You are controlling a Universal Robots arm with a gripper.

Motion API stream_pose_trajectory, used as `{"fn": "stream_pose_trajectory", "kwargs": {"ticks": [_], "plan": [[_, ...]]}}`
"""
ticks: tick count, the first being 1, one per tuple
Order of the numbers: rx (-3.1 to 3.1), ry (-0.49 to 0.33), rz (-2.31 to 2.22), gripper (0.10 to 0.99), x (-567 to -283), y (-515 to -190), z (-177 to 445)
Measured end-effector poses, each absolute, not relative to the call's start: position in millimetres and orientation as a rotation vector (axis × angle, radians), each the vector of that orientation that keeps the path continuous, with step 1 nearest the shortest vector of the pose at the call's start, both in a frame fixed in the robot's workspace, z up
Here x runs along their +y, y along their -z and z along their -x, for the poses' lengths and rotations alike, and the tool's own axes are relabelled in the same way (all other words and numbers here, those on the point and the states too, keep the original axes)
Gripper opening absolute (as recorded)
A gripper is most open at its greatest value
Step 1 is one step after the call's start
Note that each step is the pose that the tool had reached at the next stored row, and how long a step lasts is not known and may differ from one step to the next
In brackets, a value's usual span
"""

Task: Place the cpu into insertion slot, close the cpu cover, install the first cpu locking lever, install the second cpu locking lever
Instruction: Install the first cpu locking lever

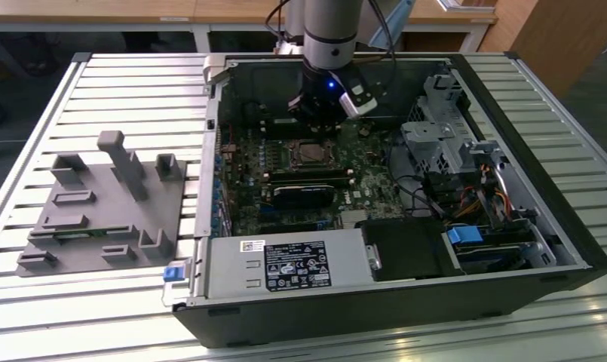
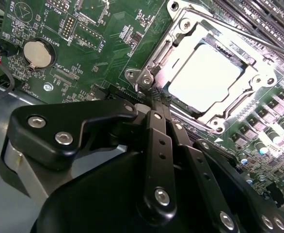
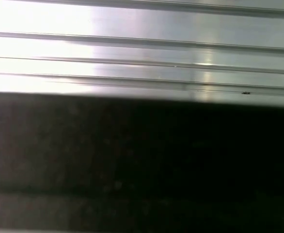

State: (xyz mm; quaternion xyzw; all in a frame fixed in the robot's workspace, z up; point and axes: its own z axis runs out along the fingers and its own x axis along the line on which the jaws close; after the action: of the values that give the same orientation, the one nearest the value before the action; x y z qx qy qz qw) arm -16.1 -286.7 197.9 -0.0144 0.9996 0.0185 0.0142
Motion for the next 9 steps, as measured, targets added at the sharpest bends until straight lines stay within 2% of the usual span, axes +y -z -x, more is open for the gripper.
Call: {"fn": "stream_pose_trajectory", "kwargs": {"ticks": [9], "plan": [[3.112, -0.064, 0.045, 0.106, -286.8, -194.3, 16.2]]}}
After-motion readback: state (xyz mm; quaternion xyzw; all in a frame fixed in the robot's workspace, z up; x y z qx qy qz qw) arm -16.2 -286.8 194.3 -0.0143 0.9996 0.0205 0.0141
